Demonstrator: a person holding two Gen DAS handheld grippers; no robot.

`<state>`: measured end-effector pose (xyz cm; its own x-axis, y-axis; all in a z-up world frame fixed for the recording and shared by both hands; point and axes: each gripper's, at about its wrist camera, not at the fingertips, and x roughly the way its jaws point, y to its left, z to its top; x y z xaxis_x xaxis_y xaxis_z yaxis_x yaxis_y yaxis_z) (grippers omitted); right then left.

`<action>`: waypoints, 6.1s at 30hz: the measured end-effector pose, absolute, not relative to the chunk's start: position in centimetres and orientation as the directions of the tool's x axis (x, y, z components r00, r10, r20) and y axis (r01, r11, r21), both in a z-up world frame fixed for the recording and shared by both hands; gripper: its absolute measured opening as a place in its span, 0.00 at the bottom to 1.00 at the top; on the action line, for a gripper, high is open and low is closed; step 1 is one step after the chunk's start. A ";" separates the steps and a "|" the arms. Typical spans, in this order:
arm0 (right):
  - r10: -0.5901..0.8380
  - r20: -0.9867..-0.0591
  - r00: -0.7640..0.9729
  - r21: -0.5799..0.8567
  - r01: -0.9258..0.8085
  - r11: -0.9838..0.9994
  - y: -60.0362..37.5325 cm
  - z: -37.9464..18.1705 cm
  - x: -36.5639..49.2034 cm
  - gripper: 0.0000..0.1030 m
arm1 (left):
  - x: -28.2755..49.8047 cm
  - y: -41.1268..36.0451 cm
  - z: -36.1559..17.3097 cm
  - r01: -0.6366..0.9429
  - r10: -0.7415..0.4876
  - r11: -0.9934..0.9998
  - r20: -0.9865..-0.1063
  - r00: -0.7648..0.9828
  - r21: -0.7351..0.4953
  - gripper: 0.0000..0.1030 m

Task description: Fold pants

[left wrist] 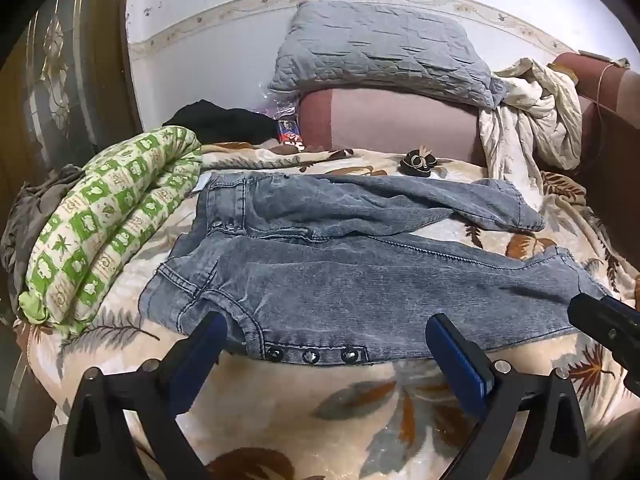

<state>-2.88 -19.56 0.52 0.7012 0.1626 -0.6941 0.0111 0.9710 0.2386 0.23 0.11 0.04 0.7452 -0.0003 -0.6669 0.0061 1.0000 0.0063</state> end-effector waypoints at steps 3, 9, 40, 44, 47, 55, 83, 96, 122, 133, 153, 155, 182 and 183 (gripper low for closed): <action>0.163 -0.694 0.701 0.241 0.013 0.970 -19.6 0.5 -2.9 0.75 | 0.1 -0.9 0.2 0.003 0.029 0.999 -0.658 0.752 0.047 0.98; 0.161 -0.691 0.705 0.242 0.017 0.970 -19.7 0.7 -2.6 0.75 | 0.1 -0.3 0.2 0.000 0.020 1.000 -0.654 0.756 0.030 0.98; 0.167 -0.696 0.698 0.255 0.023 0.967 -19.7 0.2 -2.8 0.75 | -0.3 -0.1 0.0 0.003 0.016 1.000 -0.660 0.751 0.027 0.98; 0.164 -0.697 0.698 0.254 0.026 0.967 -19.7 0.1 -2.7 0.75 | -0.3 -0.2 0.1 0.006 0.012 1.000 -0.659 0.752 0.025 0.98; 0.162 -0.699 0.697 0.257 0.032 0.966 -19.8 0.1 -2.6 0.75 | -0.4 -0.2 0.1 0.005 0.012 1.000 -0.661 0.751 0.024 0.98; 0.164 -0.698 0.697 0.263 0.038 0.964 -19.9 0.1 -2.6 0.75 | -0.4 -0.1 0.2 0.004 0.012 1.000 -0.661 0.750 0.023 0.98; 0.167 -0.693 0.701 0.273 0.040 0.961 -20.1 0.2 -2.7 0.75 | -0.2 -0.3 0.4 0.002 0.010 1.000 -0.659 0.752 0.017 0.98; 0.165 -0.689 0.706 0.268 0.037 0.963 -20.0 0.3 -2.8 0.75 | -0.2 -0.2 0.6 0.012 -0.005 1.000 -0.664 0.748 0.006 0.98; 0.148 -0.822 0.550 0.261 0.133 0.956 -30.0 2.5 22.3 0.75 | 20.5 -4.1 4.3 0.113 -0.211 0.977 -0.734 0.646 -0.182 0.98; 0.179 -0.888 0.423 0.392 0.495 0.776 -40.5 -8.2 23.0 0.74 | 21.8 -2.4 0.0 0.046 -0.253 0.961 -0.805 0.537 -0.271 0.98; 0.309 -0.720 0.621 0.621 0.379 0.686 -39.5 -0.5 14.1 0.25 | 23.7 -3.1 -0.9 0.025 -0.469 0.857 -0.758 0.454 -0.515 0.98; 0.337 -0.716 0.611 0.641 0.384 0.665 -39.7 -1.5 13.3 0.25 | 24.8 -3.6 -1.2 0.018 -0.491 0.843 -0.754 0.436 -0.538 0.97; 0.409 -0.578 0.706 0.691 0.157 0.706 -42.0 1.8 9.5 0.25 | 18.5 -0.3 2.6 -0.131 -0.428 0.807 -0.723 0.543 -0.575 0.01; 0.400 -0.578 0.711 0.682 0.152 0.716 -42.3 2.1 8.9 0.25 | 17.1 0.1 2.2 -0.132 -0.427 0.807 -0.723 0.543 -0.576 0.01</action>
